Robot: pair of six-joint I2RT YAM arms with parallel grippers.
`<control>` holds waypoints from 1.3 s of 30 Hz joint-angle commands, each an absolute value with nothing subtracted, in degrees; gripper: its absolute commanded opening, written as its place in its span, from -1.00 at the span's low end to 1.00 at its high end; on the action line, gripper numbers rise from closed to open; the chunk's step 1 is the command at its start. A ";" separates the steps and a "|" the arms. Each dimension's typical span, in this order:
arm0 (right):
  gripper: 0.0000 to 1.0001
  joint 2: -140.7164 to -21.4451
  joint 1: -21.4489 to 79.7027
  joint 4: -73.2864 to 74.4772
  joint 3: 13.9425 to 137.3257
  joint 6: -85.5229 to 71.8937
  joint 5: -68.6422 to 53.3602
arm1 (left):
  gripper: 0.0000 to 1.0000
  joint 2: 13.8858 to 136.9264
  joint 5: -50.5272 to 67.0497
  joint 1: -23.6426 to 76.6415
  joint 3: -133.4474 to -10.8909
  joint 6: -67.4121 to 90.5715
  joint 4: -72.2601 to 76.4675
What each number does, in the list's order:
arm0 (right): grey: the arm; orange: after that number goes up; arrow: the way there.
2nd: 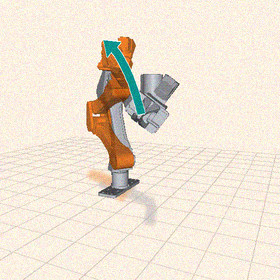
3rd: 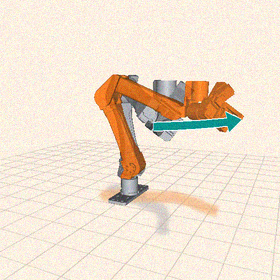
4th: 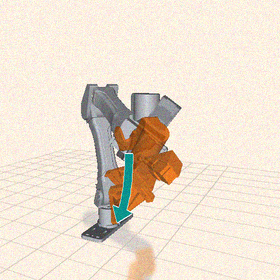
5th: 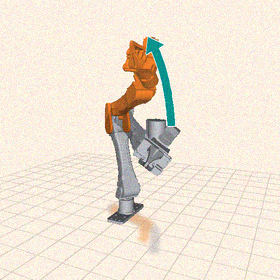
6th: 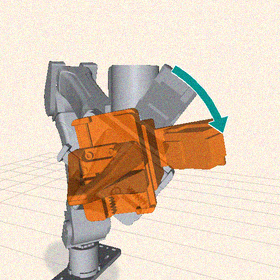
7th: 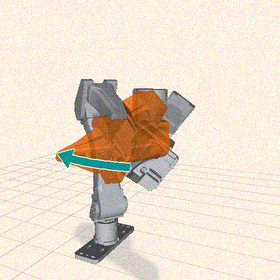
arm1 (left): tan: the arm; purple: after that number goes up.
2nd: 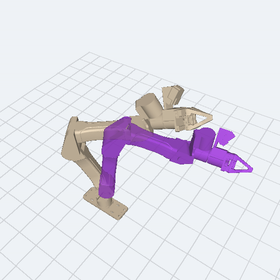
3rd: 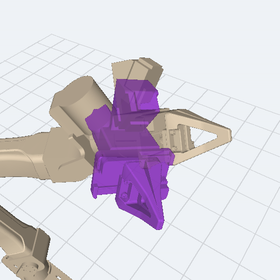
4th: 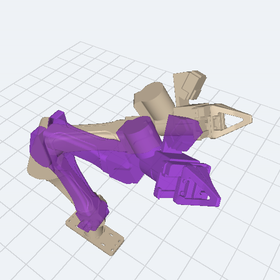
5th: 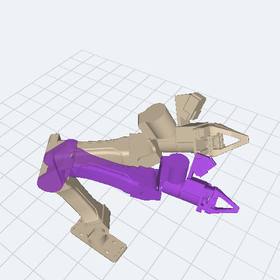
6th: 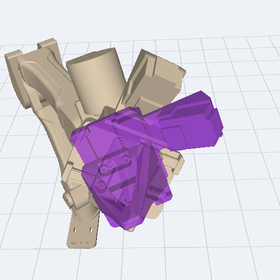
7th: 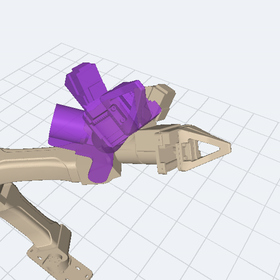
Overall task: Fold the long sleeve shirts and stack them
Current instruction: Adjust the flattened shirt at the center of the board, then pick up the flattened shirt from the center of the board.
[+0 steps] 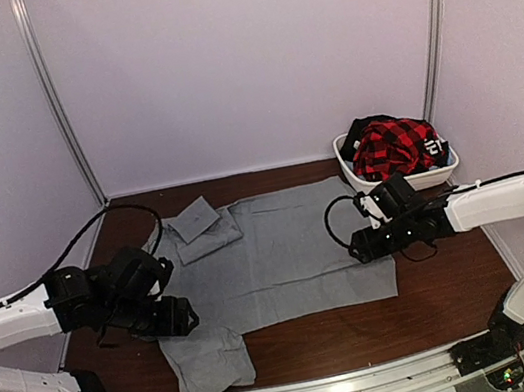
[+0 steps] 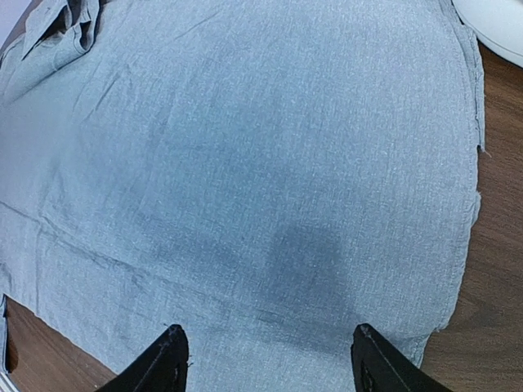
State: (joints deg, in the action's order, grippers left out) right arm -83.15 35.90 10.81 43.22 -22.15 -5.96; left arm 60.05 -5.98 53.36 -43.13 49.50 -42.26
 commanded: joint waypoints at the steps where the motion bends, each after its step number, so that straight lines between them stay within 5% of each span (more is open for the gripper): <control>1: 0.39 -83.23 36.67 9.49 42.28 -23.33 -6.33 | 0.44 56.62 -10.01 55.79 -40.67 61.47 -47.84; 18: 0.39 -83.72 37.39 10.19 42.52 -23.38 -6.37 | 0.25 52.52 -12.04 58.00 -32.00 68.72 -48.88; 28: 0.39 -82.97 38.20 11.11 43.42 -23.62 -6.12 | -0.15 52.86 -9.55 56.83 -27.37 65.05 -35.68; 39: 0.39 -80.59 38.57 13.00 42.96 -23.76 -5.05 | -0.95 54.14 -10.35 56.11 -32.52 60.39 -34.40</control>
State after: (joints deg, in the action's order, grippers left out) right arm -82.63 38.04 11.49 42.96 -23.14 -6.20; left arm 53.19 -9.26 56.64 -28.16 63.72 -36.03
